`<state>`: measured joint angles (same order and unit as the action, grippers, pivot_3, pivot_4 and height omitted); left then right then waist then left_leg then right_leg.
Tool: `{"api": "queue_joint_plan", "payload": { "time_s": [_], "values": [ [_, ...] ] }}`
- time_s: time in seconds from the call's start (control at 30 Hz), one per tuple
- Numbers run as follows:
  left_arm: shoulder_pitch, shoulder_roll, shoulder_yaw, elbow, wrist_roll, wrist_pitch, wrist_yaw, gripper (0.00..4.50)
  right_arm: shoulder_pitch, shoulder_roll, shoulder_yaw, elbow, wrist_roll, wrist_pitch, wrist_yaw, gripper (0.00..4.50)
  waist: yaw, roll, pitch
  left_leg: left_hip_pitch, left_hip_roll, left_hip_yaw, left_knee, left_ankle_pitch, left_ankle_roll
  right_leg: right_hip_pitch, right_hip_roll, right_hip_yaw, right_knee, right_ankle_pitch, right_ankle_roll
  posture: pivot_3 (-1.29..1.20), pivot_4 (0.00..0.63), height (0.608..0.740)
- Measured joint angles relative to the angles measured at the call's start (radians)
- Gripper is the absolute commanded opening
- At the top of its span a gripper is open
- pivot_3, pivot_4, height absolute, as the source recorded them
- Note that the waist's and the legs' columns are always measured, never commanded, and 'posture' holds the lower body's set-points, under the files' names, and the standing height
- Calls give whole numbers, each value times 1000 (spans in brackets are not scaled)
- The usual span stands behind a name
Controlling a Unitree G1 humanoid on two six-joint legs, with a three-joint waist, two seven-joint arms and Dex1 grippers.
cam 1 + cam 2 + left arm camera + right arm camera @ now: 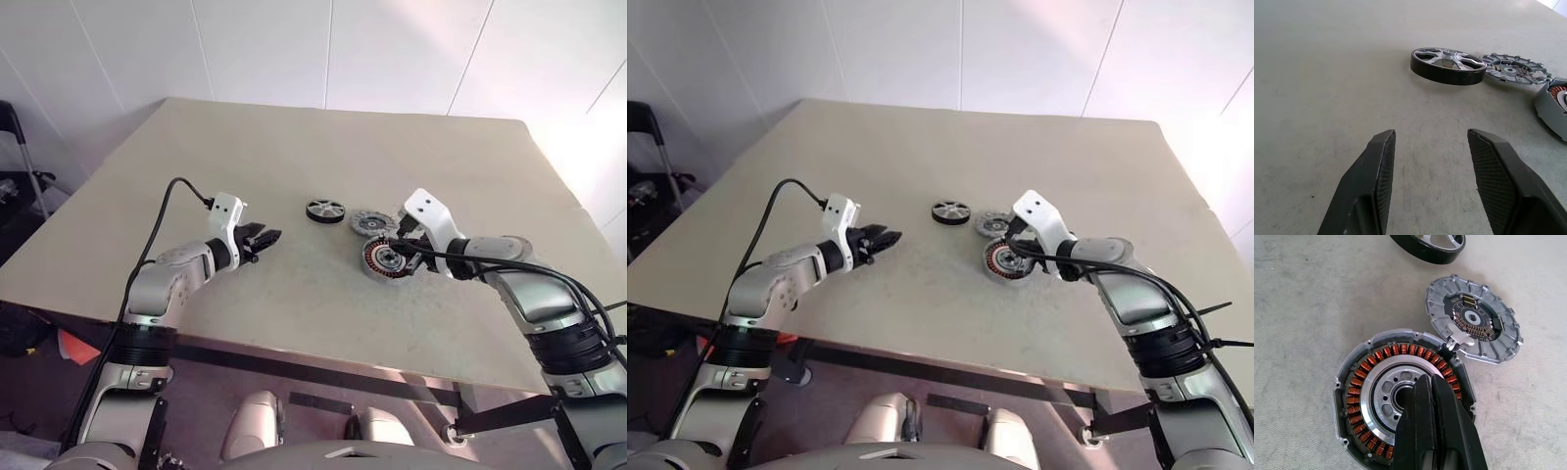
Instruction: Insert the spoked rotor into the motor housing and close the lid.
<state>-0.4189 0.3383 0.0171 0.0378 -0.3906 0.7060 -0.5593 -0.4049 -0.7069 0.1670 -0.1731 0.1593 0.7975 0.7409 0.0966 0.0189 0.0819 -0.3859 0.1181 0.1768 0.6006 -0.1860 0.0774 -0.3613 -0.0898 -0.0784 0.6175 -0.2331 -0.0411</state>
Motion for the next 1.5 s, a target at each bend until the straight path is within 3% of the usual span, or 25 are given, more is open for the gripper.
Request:
{"api": "queue_joint_plan", "payload": {
  "time_s": [0.5, 0.8, 1.07, 1.3, 1.5],
  "values": [
    [-1, 4, 0, -1, -1, 4, 0, 2466, 65, 9, 4, 46, -1, -57, -2, 22, 0, -3, -2, 10, 0, 0, -1, -1, 0, 12, 0, 0, -8, -4, 8, 0, 0, 740],
    [-1, 1, 0, -1, -2, 4, 1, 2466, -9, -23, -19, -15, 2, -7, 9, 22, 0, -3, -2, 4, 0, 0, -5, -1, 0, 5, 1, -1, -8, 0, 0, 0, 0, 740],
    [-1, 2, 0, -1, -2, 4, 1, 2466, 45, -21, -16, -8, 0, -6, 18, 22, 2, -3, -2, -3, 0, 0, -5, -2, 1, -1, 1, -1, -9, 0, 0, 0, 0, 740],
    [0, 4, 1, -1, -2, 4, 1, 2466, 67, 11, -5, 67, -3, -66, -5, 22, -1, -4, -3, 14, 0, 0, -5, -2, 0, 14, 1, -1, -10, -5, 8, 0, 0, 740],
    [0, 4, 2, 0, -1, 3, 1, 2466, 40, 11, 1, 78, -3, -43, -6, 22, -1, -3, -3, 13, 0, 0, -5, -1, -1, 13, 1, 0, -11, -5, 8, 0, 0, 740]
  ]
}}
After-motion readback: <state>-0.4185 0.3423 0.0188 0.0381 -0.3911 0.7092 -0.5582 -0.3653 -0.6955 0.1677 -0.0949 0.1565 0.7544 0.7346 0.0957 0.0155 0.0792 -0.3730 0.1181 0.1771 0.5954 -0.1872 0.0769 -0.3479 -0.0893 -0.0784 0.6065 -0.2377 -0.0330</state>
